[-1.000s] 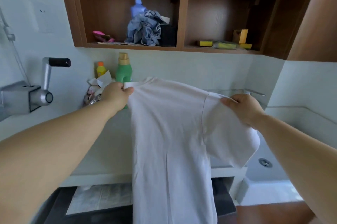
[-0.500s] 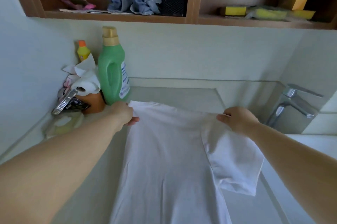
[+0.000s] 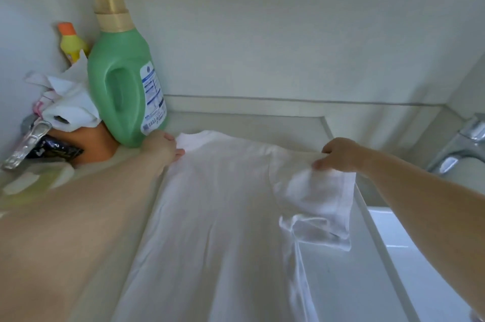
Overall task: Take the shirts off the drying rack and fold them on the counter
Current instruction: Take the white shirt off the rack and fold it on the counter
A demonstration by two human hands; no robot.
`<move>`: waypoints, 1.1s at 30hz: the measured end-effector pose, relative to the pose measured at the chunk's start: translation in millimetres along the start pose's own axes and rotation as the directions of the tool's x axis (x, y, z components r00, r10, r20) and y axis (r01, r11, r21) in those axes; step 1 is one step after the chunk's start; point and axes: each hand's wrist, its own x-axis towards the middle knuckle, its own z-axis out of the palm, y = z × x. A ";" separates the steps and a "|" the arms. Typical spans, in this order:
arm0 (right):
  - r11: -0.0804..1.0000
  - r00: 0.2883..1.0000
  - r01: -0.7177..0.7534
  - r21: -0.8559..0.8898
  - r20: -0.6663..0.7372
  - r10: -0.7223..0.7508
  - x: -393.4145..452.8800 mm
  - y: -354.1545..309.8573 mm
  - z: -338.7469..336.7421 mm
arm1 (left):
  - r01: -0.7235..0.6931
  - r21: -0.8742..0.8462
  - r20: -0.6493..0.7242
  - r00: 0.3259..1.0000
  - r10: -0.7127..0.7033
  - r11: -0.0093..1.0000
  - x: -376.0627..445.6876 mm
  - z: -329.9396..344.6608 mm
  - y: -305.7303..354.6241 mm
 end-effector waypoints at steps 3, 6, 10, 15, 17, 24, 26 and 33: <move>0.992 0.991 -0.010 0.129 -0.134 0.027 10.7 1.4 -9.5 | -0.014 -0.151 -0.097 0.995 0.000 0.988 10.6 0.0 15.2; 0.980 0.976 -0.145 -0.133 -0.180 0.120 14.7 5.8 2.4 | -0.059 0.292 -0.112 0.989 0.095 0.955 14.1 5.2 7.8; 1.000 0.947 -0.011 0.001 -0.321 0.011 5.1 -19.7 17.3 | -0.348 0.630 0.120 0.927 0.356 0.694 -21.7 30.5 1.5; 0.971 0.973 0.224 -0.080 0.077 -0.218 -31.3 -60.6 74.8 | -0.468 0.835 0.455 0.883 0.115 0.290 -62.8 67.8 -22.9; 0.980 0.987 0.156 -0.122 0.055 -0.150 -42.0 -44.8 86.4 | -0.474 0.845 0.464 0.880 0.100 0.247 -62.8 66.2 -29.9; 0.986 0.994 -0.104 -0.132 0.023 0.108 -58.5 -18.0 85.0 | -0.427 0.873 0.421 0.904 0.080 0.235 -78.8 58.8 -20.6; 0.972 0.980 -0.197 -0.131 -0.006 0.198 -56.7 -12.7 74.6 | -0.447 0.848 0.430 0.894 0.125 0.284 -87.2 63.2 -11.3; 0.983 0.979 -0.118 -0.140 0.149 0.139 -60.0 2.3 74.0 | -0.559 0.766 0.547 0.826 0.136 0.317 -81.6 132.0 12.9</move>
